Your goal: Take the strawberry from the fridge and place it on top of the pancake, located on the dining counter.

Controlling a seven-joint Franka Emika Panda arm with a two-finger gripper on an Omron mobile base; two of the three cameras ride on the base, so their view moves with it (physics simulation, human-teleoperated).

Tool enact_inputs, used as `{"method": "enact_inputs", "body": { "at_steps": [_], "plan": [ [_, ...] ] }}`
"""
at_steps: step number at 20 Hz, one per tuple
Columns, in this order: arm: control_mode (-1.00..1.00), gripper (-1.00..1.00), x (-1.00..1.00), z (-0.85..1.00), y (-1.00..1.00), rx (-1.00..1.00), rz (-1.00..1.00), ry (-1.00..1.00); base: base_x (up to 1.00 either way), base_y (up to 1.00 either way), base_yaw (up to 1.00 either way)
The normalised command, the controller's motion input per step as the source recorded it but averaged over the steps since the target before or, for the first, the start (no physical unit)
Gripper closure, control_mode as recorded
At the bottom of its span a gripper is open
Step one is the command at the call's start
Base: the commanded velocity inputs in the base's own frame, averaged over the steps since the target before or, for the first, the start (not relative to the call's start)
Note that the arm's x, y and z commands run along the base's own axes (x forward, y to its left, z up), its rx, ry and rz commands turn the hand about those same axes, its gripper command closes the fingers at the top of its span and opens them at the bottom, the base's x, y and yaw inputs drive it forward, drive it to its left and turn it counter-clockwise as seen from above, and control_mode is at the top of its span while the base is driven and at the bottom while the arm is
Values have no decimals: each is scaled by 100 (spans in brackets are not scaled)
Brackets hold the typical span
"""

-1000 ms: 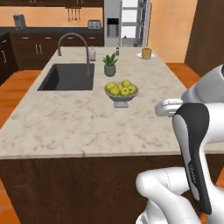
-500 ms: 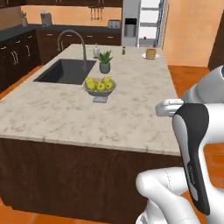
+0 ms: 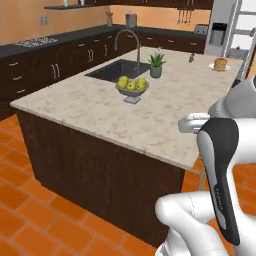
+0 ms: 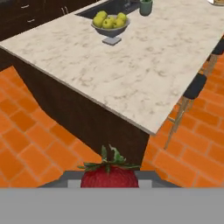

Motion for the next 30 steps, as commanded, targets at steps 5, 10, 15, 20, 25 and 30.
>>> {"method": "enact_inputs", "body": {
  "at_steps": [5,10,15,20,25,30],
  "plan": [
    [100,100,0,0,0,0,0,0,-49,-96,65],
    [100,100,0,0,0,0,0,0,-11,-100,52],
    [100,100,0,0,0,0,0,0,-4,-100,40],
    [100,100,0,0,0,0,0,0,-15,-90,34],
    [100,100,0,0,0,0,0,0,-19,-99,37],
    [100,100,0,0,0,0,0,0,-28,-100,38]
  ]
}}
